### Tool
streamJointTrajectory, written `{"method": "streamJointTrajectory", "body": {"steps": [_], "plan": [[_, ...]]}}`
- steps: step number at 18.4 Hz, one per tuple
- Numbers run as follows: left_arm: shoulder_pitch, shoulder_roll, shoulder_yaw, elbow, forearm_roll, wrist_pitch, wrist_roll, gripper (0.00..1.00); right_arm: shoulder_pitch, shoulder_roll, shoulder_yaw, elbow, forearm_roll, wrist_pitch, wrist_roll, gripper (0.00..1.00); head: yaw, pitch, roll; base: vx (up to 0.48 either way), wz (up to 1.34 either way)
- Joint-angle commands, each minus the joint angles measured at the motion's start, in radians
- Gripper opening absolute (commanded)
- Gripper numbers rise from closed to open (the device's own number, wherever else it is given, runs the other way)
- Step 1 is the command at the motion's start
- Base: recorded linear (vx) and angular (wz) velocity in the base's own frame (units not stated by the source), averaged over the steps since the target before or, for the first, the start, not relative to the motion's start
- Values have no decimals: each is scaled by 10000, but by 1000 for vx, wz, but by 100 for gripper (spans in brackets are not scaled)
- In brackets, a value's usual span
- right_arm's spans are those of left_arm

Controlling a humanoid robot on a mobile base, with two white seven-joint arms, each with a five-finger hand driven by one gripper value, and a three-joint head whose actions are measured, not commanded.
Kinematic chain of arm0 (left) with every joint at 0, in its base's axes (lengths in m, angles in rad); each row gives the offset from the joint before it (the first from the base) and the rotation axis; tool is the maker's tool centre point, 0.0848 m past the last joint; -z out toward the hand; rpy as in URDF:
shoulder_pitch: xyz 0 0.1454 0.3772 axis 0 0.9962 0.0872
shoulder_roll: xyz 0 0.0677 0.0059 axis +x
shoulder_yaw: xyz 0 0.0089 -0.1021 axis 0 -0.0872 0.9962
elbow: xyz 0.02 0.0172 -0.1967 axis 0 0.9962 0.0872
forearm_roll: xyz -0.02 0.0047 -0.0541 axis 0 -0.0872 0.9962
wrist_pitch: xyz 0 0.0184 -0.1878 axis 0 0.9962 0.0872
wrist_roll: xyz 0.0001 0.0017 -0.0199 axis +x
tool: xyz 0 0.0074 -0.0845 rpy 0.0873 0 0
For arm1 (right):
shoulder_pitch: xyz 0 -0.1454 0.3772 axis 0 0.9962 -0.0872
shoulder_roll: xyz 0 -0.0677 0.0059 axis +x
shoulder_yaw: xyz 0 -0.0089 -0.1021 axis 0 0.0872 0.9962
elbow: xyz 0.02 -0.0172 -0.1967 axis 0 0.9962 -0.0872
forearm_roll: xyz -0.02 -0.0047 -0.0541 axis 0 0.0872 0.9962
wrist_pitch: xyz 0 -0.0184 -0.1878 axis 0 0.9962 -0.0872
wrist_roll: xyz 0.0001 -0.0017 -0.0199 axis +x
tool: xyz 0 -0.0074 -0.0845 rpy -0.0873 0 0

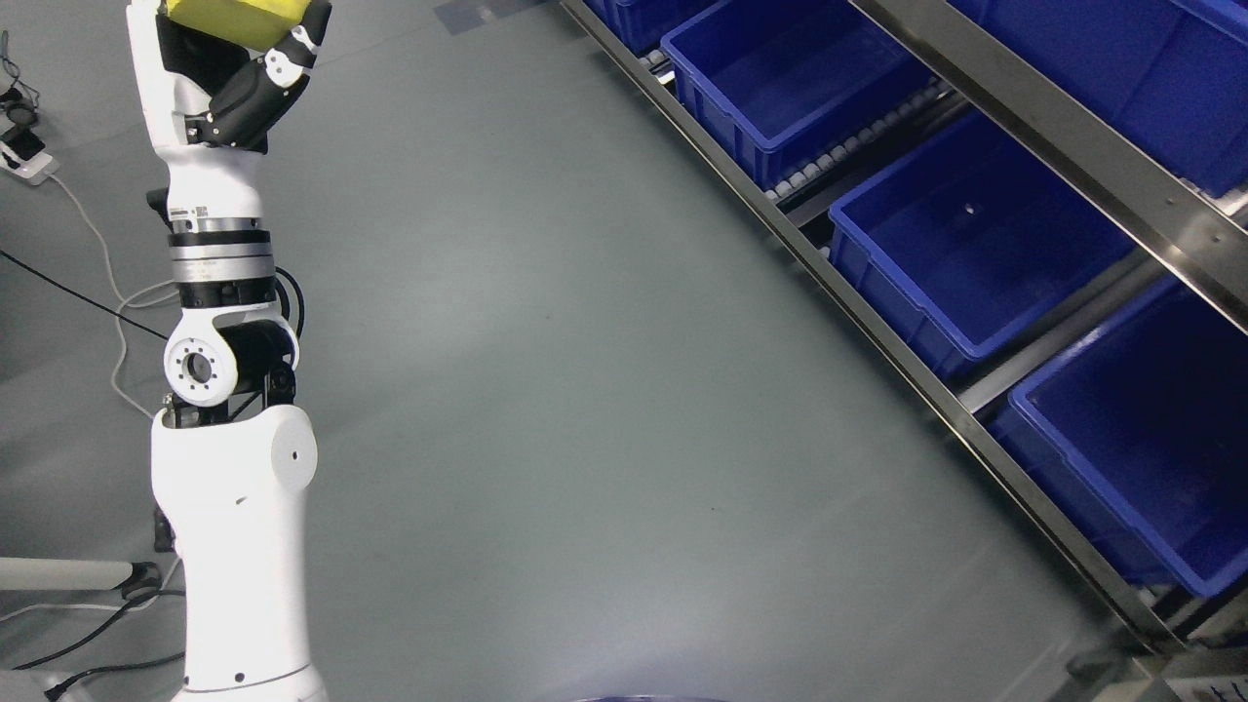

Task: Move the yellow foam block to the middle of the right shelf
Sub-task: 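Hold the cube up in the left hand while turning toward the bin shelf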

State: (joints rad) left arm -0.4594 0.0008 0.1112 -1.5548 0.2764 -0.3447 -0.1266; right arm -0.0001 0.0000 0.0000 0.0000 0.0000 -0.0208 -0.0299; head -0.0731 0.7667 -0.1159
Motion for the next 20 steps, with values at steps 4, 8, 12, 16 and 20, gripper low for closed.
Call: {"method": "streamJointTrajectory", "body": {"steps": [4,8,12,16,20], "plan": [[-39,166,299,-544,-3,256,-7,23,246,-174,-122,-174,31,8,7,100,0,0,0,236,233],[-39,166,299,-605,12,333,-7,23,246,-174,-122,-174,31,8,7,100,0,0,0,322,38],[-54,166,299,-651,-3,516,-7,23,231,-174,-122,-174,31,8,7,100,0,0,0,332,-158],[-482,166,299,-927,-3,930,-7,23,247,-174,-122,-174,31,8,7,100,0,0,0,352,-187],[-1570,166,299,-943,-3,1558,-22,23,247,-174,-122,-174,31,8,7,100,0,0,0,370,-115]]}}
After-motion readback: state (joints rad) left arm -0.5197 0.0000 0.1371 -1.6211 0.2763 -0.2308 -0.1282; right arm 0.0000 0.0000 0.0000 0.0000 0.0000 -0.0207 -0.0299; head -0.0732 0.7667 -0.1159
